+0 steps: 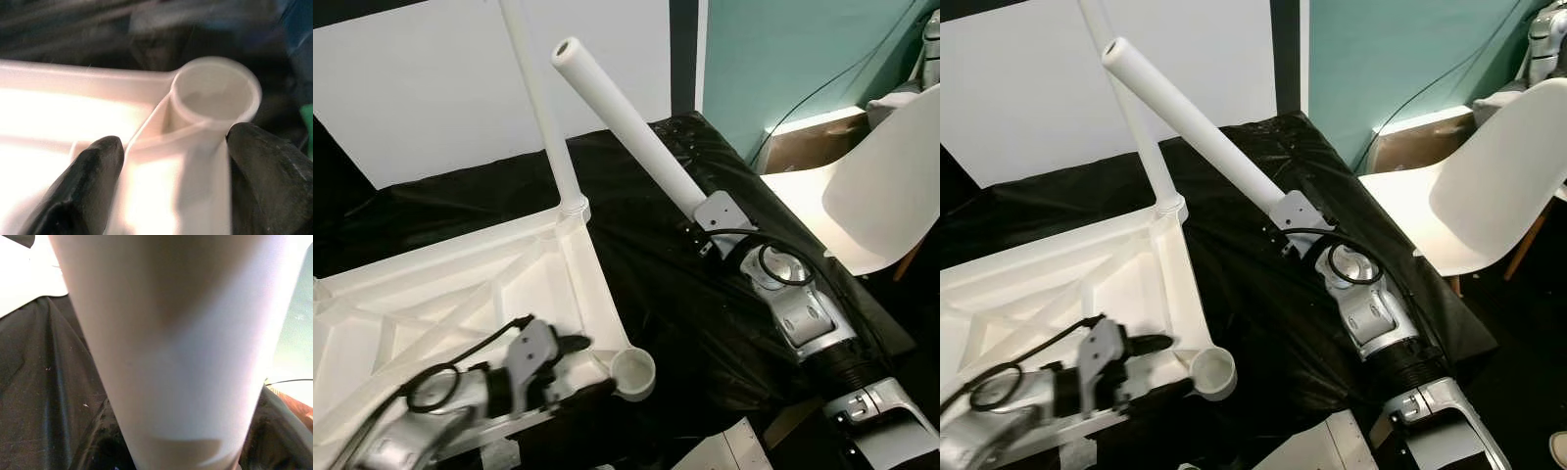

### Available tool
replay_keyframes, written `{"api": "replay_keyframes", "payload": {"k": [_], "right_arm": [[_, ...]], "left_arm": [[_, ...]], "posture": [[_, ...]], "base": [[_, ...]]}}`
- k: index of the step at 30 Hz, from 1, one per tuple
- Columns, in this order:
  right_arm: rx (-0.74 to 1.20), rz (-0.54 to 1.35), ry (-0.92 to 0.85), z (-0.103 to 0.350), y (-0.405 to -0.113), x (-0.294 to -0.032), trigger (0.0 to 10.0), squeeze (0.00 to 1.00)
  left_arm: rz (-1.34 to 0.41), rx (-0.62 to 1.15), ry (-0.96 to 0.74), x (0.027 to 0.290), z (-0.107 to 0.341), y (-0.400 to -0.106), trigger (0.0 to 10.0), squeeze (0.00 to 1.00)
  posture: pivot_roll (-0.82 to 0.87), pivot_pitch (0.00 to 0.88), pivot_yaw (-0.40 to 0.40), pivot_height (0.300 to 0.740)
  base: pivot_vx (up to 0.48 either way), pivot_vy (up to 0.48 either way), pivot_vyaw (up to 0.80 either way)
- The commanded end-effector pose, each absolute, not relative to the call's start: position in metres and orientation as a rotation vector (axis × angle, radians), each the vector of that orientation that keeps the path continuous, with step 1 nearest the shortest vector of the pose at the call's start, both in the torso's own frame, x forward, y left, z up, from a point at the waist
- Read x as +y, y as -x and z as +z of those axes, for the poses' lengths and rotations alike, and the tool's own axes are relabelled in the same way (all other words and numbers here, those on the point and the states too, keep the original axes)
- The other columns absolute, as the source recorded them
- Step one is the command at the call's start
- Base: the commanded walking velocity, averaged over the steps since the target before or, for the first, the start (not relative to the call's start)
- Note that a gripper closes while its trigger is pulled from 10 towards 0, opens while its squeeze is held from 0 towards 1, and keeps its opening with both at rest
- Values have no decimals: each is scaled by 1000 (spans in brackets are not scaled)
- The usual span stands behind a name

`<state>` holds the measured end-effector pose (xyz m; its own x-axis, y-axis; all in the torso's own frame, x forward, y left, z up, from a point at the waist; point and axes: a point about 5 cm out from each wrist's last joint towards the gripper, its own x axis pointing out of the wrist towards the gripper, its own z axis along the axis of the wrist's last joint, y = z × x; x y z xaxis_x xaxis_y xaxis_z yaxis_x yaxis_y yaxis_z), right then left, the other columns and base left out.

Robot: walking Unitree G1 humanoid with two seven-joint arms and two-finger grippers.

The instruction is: Building children table

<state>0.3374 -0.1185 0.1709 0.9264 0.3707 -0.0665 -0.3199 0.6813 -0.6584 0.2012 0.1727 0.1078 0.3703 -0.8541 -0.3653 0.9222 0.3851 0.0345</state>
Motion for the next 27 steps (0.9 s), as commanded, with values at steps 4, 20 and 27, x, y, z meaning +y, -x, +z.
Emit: {"api": "replay_keyframes", "payload": {"k": [4,20,27], "right_arm": [[-109,406,714,178,-339,-113,10000,0],[-105,395,731,180,-342,-118,10000,0],[-97,388,738,180,-342,-122,10000,0]], "left_arm": [[-1429,443,-220,182,103,-179,10000,0],[-1437,404,-237,180,101,-164,10000,0],[-1370,347,-315,186,108,-167,10000,0]], "posture": [[-80,0,95,740],[-85,0,85,740],[-87,0,76,740]], "base": [[0,0,0],[0,0,0],[0,0,0]]}}
